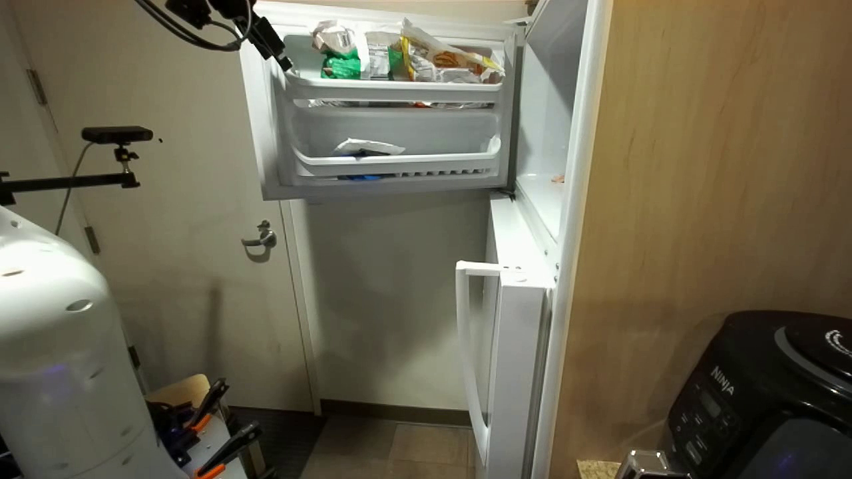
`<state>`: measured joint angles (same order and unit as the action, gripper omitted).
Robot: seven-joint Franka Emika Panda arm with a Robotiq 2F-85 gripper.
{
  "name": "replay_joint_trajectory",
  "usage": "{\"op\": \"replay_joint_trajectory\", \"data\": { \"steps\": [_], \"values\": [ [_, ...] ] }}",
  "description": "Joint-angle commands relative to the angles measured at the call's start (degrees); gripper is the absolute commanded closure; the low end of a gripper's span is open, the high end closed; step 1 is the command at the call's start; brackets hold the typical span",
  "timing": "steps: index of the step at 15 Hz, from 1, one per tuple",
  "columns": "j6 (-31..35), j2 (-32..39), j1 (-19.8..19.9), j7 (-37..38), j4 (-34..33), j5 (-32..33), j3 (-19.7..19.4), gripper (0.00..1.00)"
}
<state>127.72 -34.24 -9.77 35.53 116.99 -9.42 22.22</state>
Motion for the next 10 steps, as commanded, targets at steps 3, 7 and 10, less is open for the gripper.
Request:
{"op": "replay_joint_trajectory", "data": {
  "steps": [3, 7, 10],
  "values": [
    [-0.74, -1.39, 1.09, 0.52, -0.38, 0.35, -0.7, 0.0],
    [-1.32, -3.26, 2.19, -0.04, -0.82, 0.26, -2.47, 0.0],
    [-1.47, -4.27, 3.59, 0.33, -0.65, 0.7, -3.02, 0.0]
  ]
}}
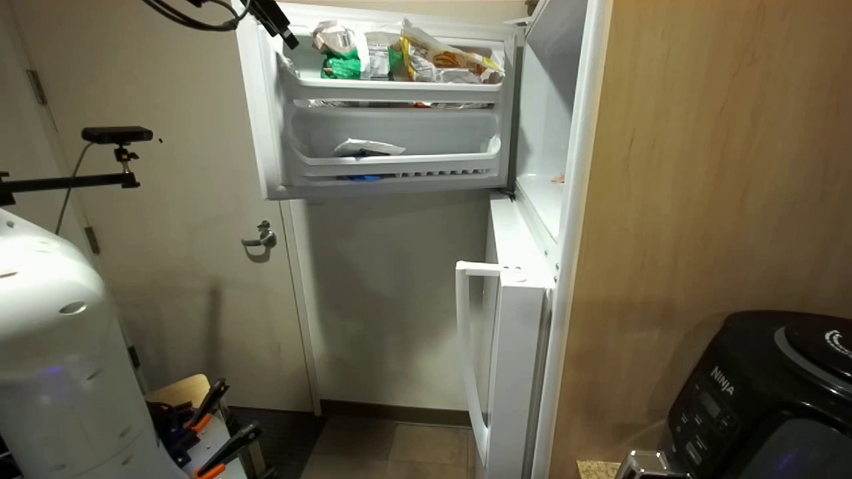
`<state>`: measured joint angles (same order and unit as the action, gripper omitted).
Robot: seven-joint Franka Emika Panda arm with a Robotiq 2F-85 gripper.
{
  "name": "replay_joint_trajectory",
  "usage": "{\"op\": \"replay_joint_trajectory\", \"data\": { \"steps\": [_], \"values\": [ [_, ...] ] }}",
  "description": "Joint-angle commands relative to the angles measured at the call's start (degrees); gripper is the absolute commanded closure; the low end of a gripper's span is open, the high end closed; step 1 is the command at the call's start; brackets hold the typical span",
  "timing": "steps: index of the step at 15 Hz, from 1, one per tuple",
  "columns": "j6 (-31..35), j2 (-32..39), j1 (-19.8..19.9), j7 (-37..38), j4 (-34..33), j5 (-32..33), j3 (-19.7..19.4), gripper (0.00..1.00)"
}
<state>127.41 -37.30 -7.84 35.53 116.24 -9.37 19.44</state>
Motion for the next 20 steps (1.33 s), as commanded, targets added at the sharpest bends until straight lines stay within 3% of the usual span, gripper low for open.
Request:
{"op": "replay_joint_trajectory", "data": {
  "steps": [1, 11, 15, 18, 20],
  "values": [
    [-1.35, -1.43, 2.3, 0.68, 0.13, 0.87, -0.25, 0.0],
    [-2.81, -1.73, 7.96, 6.61, 2.72, 3.9, 2.82, 0.0],
    [-3.29, -1.39, 9.2, 7.42, 2.13, 5.47, 1.2, 0.0],
    [-3.66, -0.97, 9.64, 7.19, 1.89, 5.87, 0.57, 0.0],
    [-3.73, -0.69, 7.36, 6.34, 2.5, 3.79, 0.63, 0.0]
  ]
}}
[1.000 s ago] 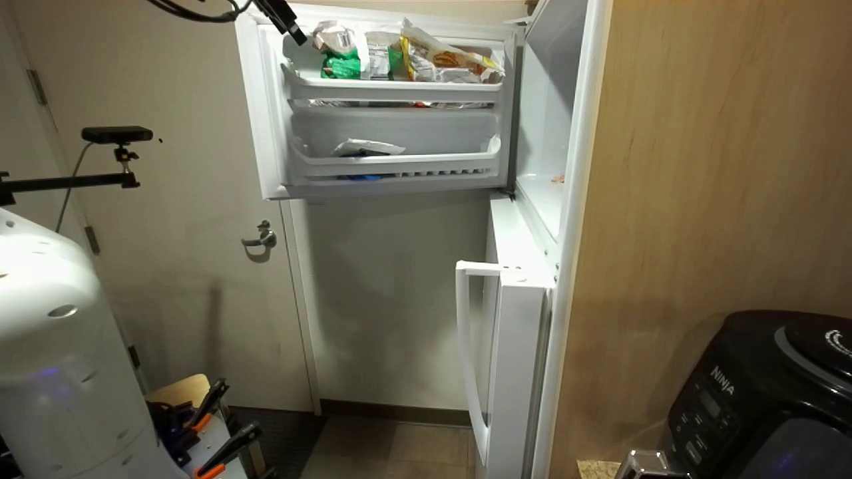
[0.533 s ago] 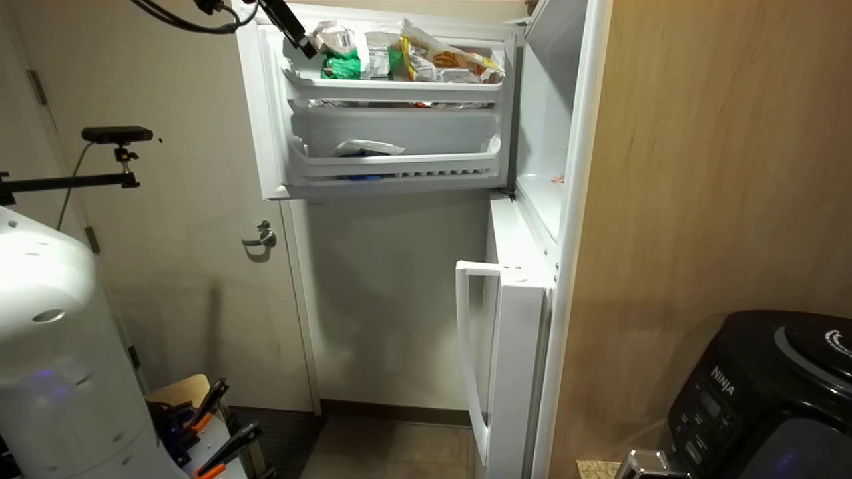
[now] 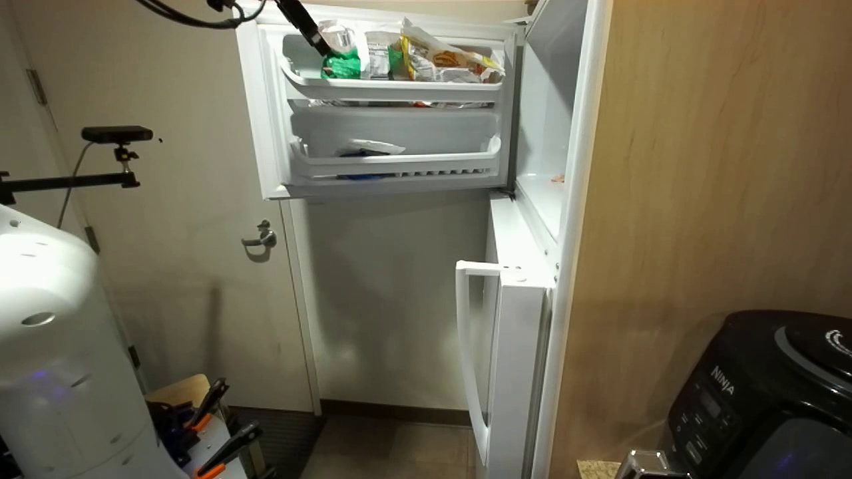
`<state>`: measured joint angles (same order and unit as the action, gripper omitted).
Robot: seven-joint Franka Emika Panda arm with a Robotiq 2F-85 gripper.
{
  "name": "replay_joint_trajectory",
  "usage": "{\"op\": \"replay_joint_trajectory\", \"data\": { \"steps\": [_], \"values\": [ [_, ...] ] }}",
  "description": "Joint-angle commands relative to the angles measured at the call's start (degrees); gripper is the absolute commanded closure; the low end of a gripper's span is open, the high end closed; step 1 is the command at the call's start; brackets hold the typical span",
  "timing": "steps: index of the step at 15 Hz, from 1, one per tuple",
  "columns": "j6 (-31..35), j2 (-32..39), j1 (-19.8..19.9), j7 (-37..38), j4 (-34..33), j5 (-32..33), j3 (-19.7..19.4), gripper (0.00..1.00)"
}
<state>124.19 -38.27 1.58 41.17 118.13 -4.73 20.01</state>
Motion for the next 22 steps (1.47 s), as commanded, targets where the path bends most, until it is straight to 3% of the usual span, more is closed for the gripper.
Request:
{"op": "replay_joint_trajectory", "data": {
  "steps": [1, 2, 3, 22],
  "values": [
    [-0.45, 0.81, -3.91, -0.72, 0.56, -2.77, -0.83, 0.0],
    [0.1, 1.5, -6.42, -2.91, 0.38, -5.29, -2.01, 0.0],
    [-0.42, 0.83, -3.13, -0.11, -0.19, -1.88, -0.45, 0.0],
    [0.37, 1.42, -4.18, 0.11, 0.2, -2.69, 0.02, 0.0]
  ]
}}
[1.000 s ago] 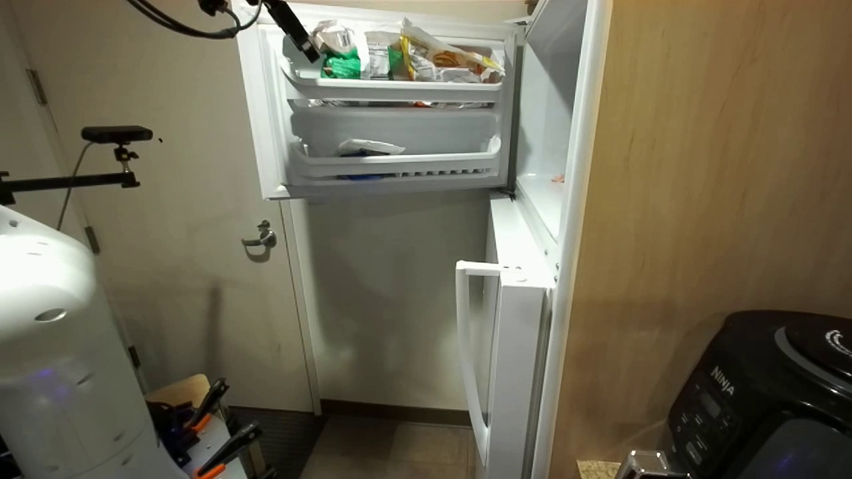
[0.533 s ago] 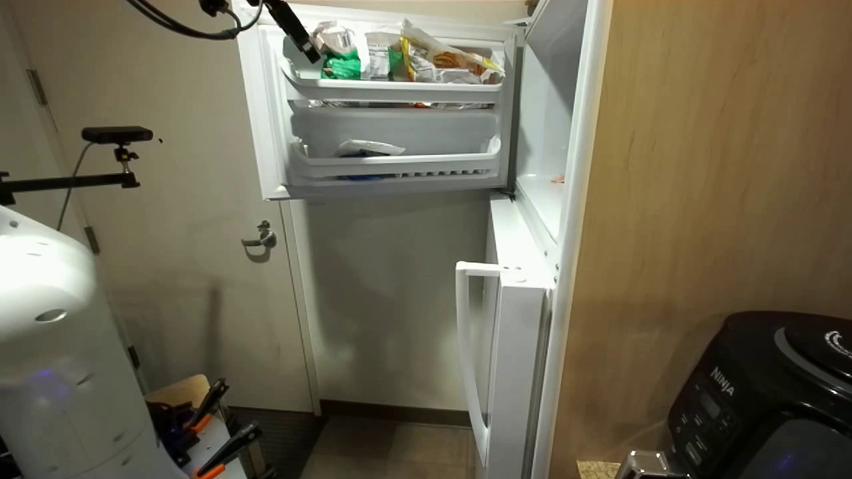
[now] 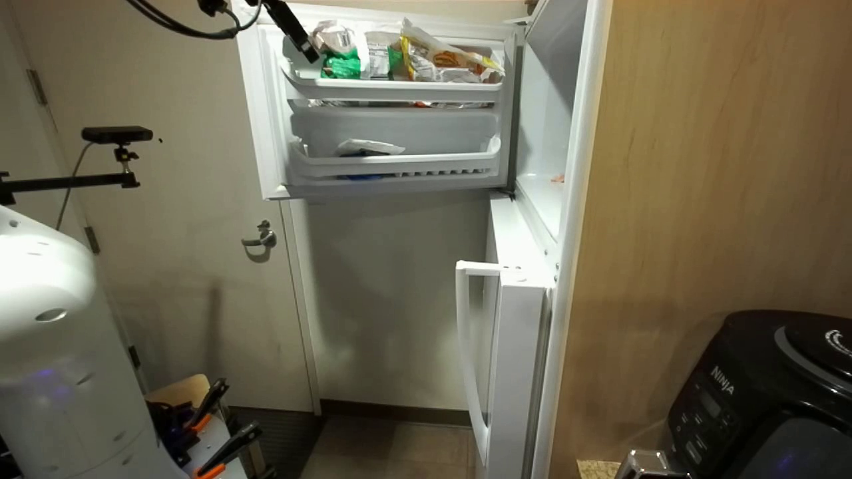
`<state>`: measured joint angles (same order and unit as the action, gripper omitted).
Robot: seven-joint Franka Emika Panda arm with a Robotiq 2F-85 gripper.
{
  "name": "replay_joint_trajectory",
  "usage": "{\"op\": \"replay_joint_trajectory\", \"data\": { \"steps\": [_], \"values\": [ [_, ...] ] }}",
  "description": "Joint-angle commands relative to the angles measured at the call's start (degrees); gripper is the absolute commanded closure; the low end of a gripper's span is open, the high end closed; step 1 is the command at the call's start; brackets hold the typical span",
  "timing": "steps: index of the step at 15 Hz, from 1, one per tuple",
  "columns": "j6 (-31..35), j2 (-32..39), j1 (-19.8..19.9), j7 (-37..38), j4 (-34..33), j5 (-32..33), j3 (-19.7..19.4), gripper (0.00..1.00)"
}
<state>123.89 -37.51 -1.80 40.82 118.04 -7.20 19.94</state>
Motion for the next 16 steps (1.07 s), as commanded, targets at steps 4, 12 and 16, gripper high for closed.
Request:
{"op": "replay_joint_trajectory", "data": {
  "steps": [4, 12, 16],
  "values": [
    [2.02, 1.86, -0.77, 0.75, 0.35, -0.07, 0.74, 0.0],
    [5.44, 4.7, -0.74, 1.33, 0.8, 0.28, 0.74, 0.0],
    [5.21, 4.96, -1.36, 1.07, 1.43, -0.04, 0.46, 0.0]
  ]
}}
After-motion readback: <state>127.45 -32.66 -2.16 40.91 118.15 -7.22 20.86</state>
